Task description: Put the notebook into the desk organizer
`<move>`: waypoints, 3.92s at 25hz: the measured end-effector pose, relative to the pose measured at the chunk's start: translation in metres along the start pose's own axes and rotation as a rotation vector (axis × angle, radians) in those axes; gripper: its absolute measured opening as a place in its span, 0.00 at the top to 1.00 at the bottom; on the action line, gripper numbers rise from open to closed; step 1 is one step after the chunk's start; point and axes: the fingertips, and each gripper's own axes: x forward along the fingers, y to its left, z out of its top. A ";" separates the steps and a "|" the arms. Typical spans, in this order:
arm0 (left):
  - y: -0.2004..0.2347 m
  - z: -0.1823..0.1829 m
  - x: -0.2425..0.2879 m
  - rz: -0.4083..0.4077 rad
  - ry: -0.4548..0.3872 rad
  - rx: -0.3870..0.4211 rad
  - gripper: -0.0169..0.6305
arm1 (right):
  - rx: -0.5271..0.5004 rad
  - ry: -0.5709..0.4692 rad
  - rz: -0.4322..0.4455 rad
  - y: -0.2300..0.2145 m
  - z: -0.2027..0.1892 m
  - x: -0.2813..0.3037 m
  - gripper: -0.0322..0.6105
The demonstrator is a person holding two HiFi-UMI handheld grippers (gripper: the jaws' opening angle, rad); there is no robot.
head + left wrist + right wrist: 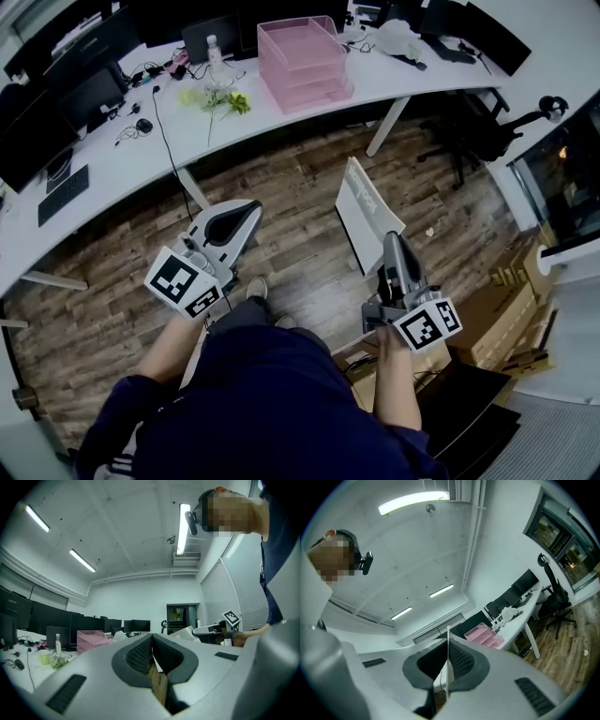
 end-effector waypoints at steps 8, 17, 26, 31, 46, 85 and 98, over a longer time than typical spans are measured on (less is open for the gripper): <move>0.011 -0.007 0.022 -0.001 -0.008 -0.007 0.93 | -0.012 0.006 0.004 -0.017 0.003 0.015 0.93; 0.062 -0.026 0.066 -0.001 0.012 -0.042 0.93 | -0.001 0.033 -0.025 -0.056 -0.002 0.069 0.93; 0.155 -0.044 0.117 0.013 0.050 -0.074 0.93 | 0.026 0.081 -0.048 -0.098 -0.019 0.169 0.93; 0.209 -0.049 0.141 0.024 0.063 -0.098 0.93 | 0.033 0.110 -0.056 -0.111 -0.023 0.224 0.93; 0.342 -0.050 0.204 -0.004 0.071 -0.134 0.93 | -0.008 0.074 -0.097 -0.140 0.003 0.365 0.93; 0.443 -0.032 0.306 0.164 0.038 -0.115 0.93 | -0.106 0.043 0.067 -0.215 0.102 0.534 0.94; 0.460 -0.051 0.344 0.241 0.084 -0.143 0.93 | -0.163 0.112 0.132 -0.256 0.094 0.581 0.93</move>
